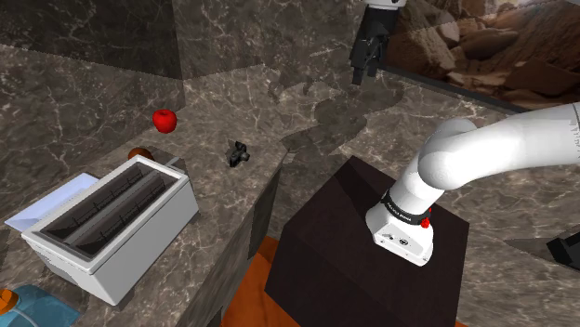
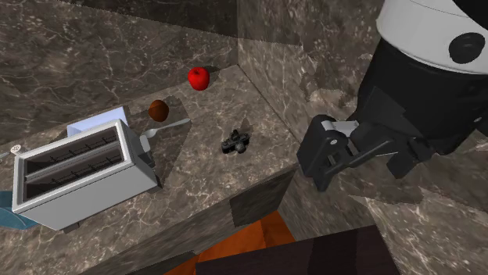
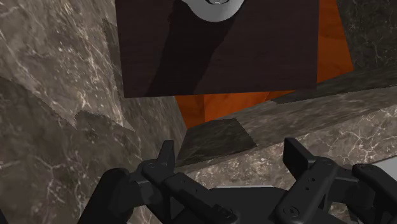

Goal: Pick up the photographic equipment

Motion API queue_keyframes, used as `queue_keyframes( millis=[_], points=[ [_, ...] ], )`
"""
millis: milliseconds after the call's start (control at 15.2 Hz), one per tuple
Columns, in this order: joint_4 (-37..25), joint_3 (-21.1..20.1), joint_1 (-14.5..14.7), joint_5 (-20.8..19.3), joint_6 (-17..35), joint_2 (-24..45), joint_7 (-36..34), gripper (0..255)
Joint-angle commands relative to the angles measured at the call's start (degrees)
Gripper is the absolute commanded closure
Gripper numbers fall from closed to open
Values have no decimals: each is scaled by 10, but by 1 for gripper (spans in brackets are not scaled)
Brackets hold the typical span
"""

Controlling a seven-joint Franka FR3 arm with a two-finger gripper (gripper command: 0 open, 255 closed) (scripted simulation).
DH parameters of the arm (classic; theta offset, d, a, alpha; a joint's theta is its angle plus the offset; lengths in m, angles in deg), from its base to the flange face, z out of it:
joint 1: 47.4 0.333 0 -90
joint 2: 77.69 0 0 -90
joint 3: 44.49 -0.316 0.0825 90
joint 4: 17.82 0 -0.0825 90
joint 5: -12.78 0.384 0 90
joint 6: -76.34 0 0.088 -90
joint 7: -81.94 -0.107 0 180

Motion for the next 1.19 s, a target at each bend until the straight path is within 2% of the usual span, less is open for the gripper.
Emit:
queue_keyframes(
  millis=[0,594,1122],
  points=[
    [0,0,0,0,0,0,0,0],
    [39,-11,13,11,195,137,-7,0],
    [15,-21,23,17,351,300,-11,0]
  ],
)
